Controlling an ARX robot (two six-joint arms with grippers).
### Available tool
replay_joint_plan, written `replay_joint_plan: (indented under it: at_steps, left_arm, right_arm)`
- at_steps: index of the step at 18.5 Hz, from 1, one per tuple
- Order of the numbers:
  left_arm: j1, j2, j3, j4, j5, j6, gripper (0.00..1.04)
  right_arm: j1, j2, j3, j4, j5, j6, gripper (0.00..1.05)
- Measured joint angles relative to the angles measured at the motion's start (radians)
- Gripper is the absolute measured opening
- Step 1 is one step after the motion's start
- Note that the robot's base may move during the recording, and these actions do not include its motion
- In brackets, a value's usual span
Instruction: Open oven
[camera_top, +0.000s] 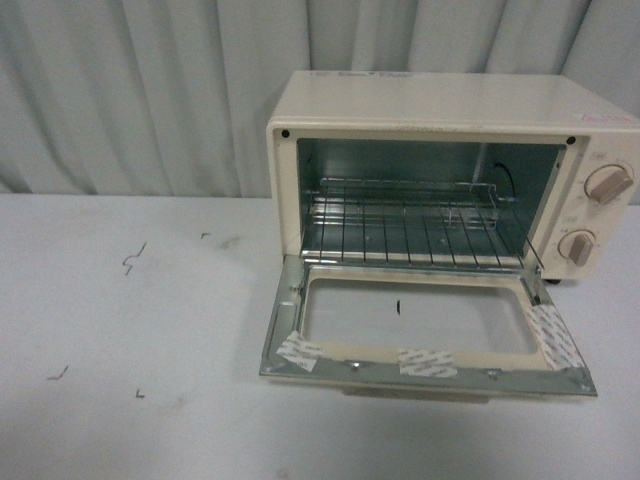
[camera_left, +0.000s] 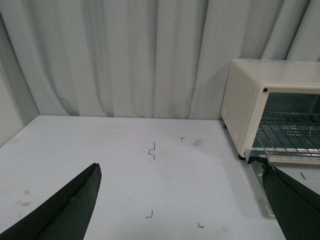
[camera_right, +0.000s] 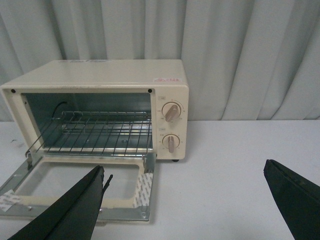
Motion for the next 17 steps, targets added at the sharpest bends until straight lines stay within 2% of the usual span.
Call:
replay_joint_plan:
  at_steps: [17]
  left_arm:
    - [0.000, 0.000, 0.000, 0.000, 0.000, 0.000, 0.98]
  right_arm:
    - [0.000, -0.001, 0.000, 0.000, 0.000, 0.000, 0.98]
